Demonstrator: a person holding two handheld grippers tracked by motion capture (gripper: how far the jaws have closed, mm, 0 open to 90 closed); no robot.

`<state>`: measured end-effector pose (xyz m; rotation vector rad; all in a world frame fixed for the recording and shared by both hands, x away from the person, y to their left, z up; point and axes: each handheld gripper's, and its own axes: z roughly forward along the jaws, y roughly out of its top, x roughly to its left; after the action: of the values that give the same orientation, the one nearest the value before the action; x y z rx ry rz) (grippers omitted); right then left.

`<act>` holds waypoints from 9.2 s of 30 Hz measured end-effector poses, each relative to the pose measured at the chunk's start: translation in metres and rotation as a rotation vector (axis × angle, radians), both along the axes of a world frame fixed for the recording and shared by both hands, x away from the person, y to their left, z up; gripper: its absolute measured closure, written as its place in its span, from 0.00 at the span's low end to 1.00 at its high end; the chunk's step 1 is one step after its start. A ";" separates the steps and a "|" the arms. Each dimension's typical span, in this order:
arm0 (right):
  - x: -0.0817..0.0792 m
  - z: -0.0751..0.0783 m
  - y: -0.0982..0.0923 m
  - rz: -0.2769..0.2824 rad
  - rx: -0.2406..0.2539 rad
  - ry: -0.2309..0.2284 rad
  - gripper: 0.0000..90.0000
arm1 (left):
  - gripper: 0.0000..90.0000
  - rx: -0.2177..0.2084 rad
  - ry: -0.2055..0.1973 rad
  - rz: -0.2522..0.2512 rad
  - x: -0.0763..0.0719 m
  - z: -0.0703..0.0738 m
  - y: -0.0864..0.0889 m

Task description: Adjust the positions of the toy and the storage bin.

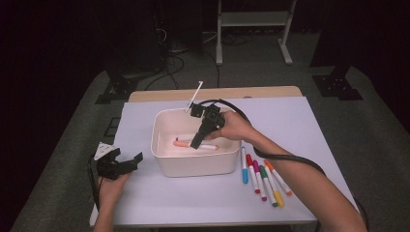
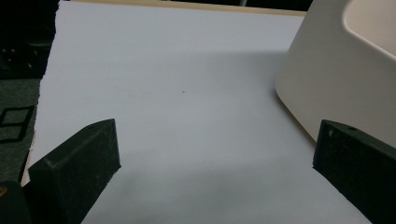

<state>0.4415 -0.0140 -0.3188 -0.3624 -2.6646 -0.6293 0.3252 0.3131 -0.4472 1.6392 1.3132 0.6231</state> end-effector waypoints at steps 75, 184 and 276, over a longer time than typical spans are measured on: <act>-0.047 0.005 -0.241 -0.394 0.191 -0.085 0.71 | 0.00 0.019 0.010 0.006 -0.002 -0.001 0.000; -0.066 -0.058 -0.320 -0.608 0.146 -0.063 0.84 | 0.00 0.020 0.009 0.005 -0.002 0.000 -0.001; -0.018 -0.003 0.001 0.039 -0.005 -0.052 0.76 | 0.00 0.001 0.006 -0.005 -0.001 -0.001 0.000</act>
<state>0.4234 -0.0128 -0.3214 -0.2993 -2.7158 -0.6285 0.3245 0.3128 -0.4481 1.6456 1.3135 0.6164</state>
